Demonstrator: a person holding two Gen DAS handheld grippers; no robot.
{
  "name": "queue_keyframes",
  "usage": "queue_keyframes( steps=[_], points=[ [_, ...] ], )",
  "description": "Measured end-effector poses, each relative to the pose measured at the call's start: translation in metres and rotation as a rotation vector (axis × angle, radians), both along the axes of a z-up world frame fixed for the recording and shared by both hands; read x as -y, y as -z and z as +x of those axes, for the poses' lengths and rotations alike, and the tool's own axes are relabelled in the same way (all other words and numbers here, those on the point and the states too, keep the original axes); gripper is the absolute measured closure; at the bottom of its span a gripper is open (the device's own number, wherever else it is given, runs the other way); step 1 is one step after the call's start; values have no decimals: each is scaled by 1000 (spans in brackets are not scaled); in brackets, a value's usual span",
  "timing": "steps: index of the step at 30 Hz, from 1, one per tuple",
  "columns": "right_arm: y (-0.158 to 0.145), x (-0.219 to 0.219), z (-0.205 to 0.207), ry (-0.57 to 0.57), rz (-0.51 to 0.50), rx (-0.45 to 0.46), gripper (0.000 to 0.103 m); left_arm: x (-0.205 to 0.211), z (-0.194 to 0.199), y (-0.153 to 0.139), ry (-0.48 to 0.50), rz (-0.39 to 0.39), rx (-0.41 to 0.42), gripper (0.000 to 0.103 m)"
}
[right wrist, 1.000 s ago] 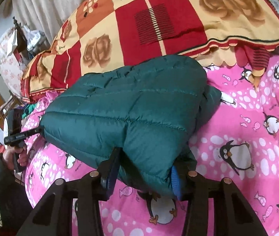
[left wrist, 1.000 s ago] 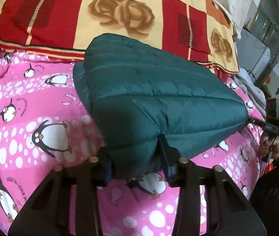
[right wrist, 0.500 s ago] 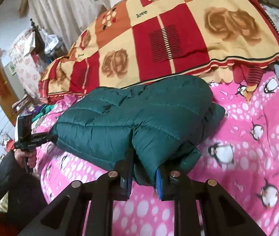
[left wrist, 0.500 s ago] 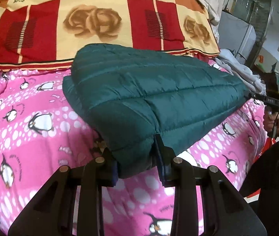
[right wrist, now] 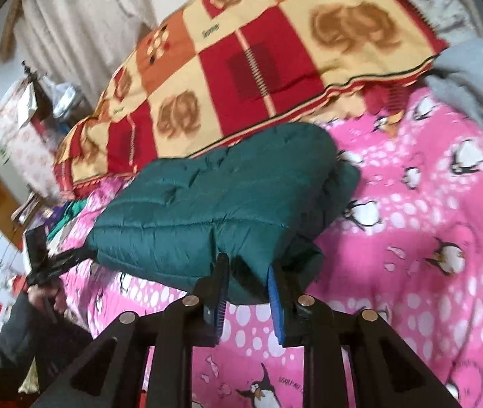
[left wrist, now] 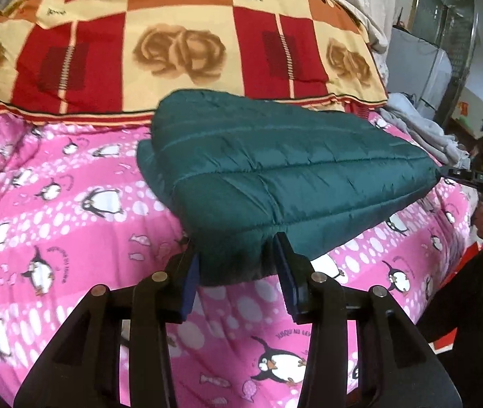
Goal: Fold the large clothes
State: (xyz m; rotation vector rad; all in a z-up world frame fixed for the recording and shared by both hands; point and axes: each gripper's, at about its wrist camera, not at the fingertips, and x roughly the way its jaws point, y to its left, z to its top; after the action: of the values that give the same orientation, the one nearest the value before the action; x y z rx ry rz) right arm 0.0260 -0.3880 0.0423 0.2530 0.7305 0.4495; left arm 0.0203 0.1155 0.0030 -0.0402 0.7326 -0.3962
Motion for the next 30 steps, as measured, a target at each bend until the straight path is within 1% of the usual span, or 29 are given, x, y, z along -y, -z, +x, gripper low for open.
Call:
queue_keyframes(
  steps=[1, 4, 5, 6, 7, 8, 9, 10, 12, 13, 14, 15, 17, 18, 19, 20, 21, 22, 23, 26, 30],
  points=[
    [-3, -2, -6, 25, -15, 16, 80, 0, -4, -2, -8, 0, 9, 64],
    [-14, -11, -33, 61, 0, 95, 80, 2, -21, -10, -64, 11, 33, 64],
    [-17, -16, -45, 76, 6, 124, 79, 4, -32, -13, -81, 2, 42, 58],
    [-17, -19, -51, 84, 8, 135, 71, 6, -40, -14, -84, -12, 46, 48],
    [-16, -25, -61, 99, -1, 140, 46, 9, -48, -15, -86, -19, 50, 41],
    [-13, -33, -72, 121, -20, 136, 34, 15, -60, -17, -95, -25, 60, 30],
    [-13, -41, -79, 126, -23, 140, 27, 23, -74, -20, -102, -30, 73, 28],
    [-12, -46, -87, 130, -29, 141, 27, 29, -82, -22, -106, -32, 81, 28],
    [-10, -58, -99, 171, -86, 111, 27, 47, -101, -25, -132, -31, 79, 28],
    [-7, -63, -104, 210, -128, 67, 27, 57, -109, -27, -151, -26, 74, 28],
    [-4, -65, -108, 236, -146, 30, 27, 69, -116, -29, -169, -10, 65, 28],
    [-1, -66, -111, 271, -148, -27, 27, 79, -120, -31, -182, 9, 59, 28],
    [-1, -66, -116, 293, -133, -76, 27, 102, -131, -39, -187, 51, 74, 27],
    [-4, -68, -119, 289, -141, -82, 27, 112, -136, -43, -183, 74, 90, 27],
    [-7, -72, -123, 281, -166, -77, 27, 120, -140, -48, -189, 103, 113, 27],
    [-12, -76, -126, 279, -192, -66, 27, 130, -146, -54, -228, 144, 141, 27],
    [-21, -80, -132, 275, -224, -35, 27, 134, -150, -58, -268, 175, 156, 27],
    [-28, -84, -137, 272, -243, -11, 27, 136, -153, -61, -292, 190, 164, 27],
    [-35, -88, -143, 268, -260, 15, 27, 138, -154, -66, -314, 189, 168, 27],
    [-54, -96, -155, 252, -285, 63, 27, 142, -152, -80, -294, 151, 138, 27],
    [-68, -107, -169, 240, -333, 116, 27, 157, -155, -91, -272, 195, 119, 27]
  ],
)
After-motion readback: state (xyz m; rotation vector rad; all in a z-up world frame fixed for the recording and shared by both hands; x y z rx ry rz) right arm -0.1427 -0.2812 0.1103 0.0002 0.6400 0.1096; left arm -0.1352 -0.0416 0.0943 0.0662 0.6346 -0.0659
